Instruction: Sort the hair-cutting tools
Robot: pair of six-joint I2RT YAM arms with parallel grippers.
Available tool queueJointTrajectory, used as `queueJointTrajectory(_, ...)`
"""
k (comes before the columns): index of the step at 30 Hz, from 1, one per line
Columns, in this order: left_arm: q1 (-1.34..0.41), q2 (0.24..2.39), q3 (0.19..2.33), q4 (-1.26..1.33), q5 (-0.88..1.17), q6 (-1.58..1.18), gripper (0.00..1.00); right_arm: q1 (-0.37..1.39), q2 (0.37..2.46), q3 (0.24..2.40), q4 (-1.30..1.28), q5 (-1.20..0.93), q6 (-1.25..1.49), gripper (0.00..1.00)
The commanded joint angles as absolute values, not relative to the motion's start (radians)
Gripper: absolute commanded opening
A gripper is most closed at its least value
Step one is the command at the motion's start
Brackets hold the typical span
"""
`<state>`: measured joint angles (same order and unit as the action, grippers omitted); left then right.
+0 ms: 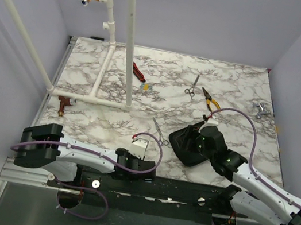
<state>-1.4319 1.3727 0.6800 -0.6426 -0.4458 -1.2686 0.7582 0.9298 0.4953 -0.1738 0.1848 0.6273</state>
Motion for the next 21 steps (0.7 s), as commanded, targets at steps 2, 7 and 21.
queueJointTrajectory(2, -1.463, 1.355, 0.685, -0.749, -0.447, -1.330, 0.44, 0.763, 0.908, 0.496, -0.212, 0.169, 0.626, 0.71)
queueJointTrajectory(7, -1.467, 1.332, 0.713, -0.771, -0.467, -1.335, 0.58, 0.762, 0.908, 0.506, -0.226, 0.165, 0.623, 0.73)
queueJointTrajectory(21, -1.515, 1.288, 0.668, -0.748, -0.459, -1.382, 0.68, 0.764, 0.925, 0.593, -0.290, 0.156, 0.624, 0.81)
